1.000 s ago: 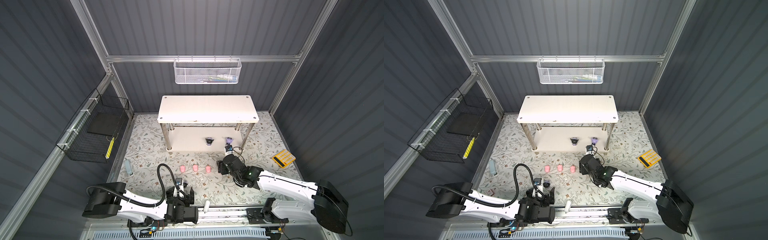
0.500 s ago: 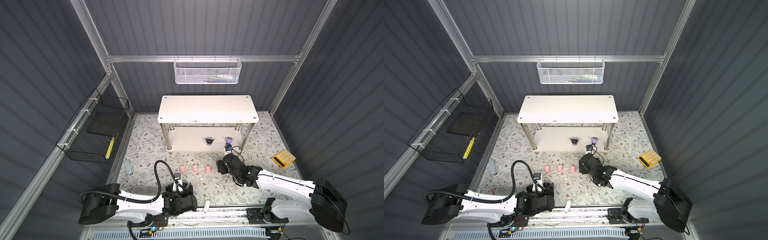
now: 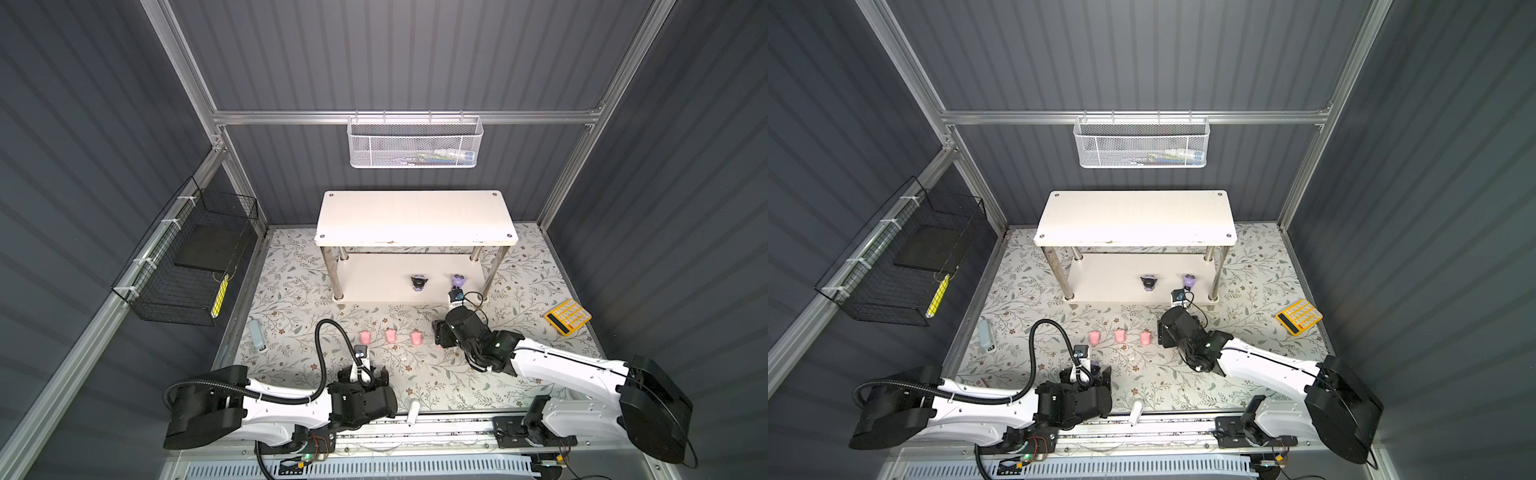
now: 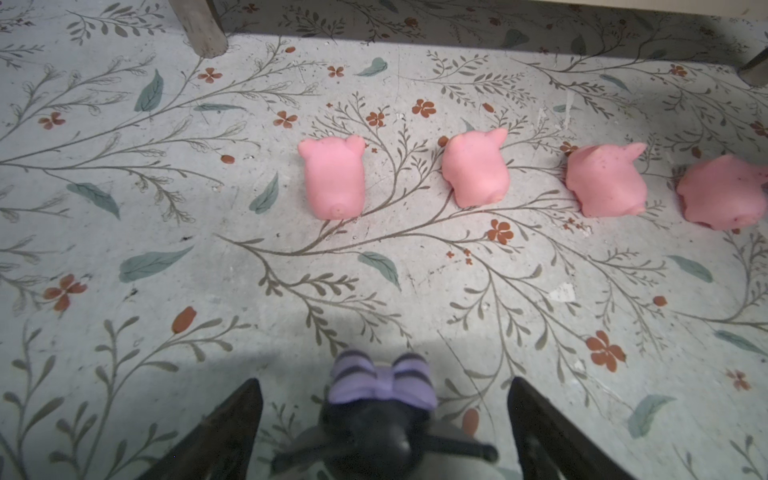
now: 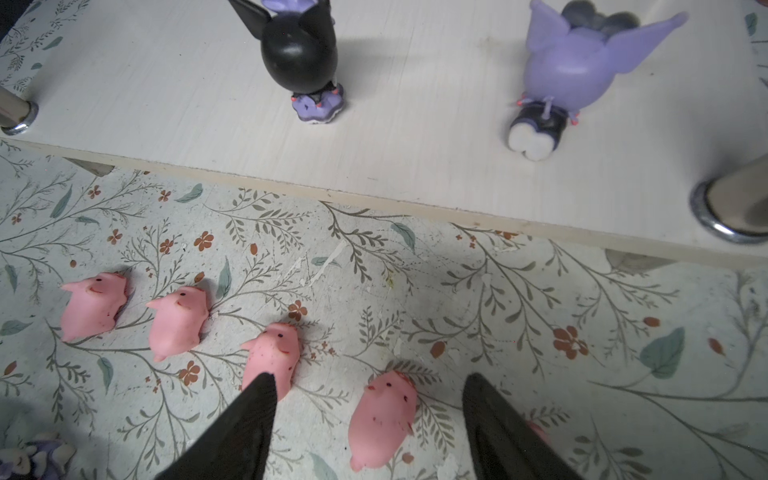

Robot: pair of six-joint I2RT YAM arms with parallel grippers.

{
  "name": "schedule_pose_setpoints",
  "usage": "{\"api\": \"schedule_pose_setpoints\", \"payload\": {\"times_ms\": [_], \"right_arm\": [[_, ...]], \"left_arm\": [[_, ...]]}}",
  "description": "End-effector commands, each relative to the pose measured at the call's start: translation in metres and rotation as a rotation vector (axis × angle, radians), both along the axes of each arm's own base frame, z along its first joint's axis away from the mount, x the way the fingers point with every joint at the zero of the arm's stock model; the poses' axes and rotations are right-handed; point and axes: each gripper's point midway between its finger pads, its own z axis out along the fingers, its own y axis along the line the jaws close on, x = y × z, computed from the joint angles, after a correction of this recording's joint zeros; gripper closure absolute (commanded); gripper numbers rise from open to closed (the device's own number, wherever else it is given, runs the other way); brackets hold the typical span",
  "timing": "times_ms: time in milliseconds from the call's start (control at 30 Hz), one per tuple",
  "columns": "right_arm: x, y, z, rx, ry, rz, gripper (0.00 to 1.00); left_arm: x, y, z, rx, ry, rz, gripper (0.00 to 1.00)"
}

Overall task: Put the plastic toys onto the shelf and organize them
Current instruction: 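Lower the left gripper and close it on the black witch-cat toy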

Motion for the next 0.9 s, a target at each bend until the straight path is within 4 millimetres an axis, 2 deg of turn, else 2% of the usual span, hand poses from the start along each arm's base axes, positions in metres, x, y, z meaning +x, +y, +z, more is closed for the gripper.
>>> {"api": "schedule_pose_setpoints", "payload": {"times_ms": [0,267,700,867], "right_arm": [[0.0044,0.0043,0.003,0.011,-0.008,0.005,0.27],[0.006,0.0071,0.0003,0.013,-0.001,0.011,0.27],[0.0062,0.0094,-0.0019,0.021,0.007,0.011,0.27],[0.0065,0.0105,-0.0023,0.024,0.01,0.012,0.27]], "left_arm": [[0.0018,0.006,-0.0062,0.034,0.007,-0.006,0.09],[0.0069,0.0038,-0.0099,0.044,0.019,-0.005,0.13],[0.0102,0.0067,-0.0096,0.044,0.01,0.002,0.28],[0.0109,0.007,-0.0091,0.044,0.007,0.004,0.3]]}}
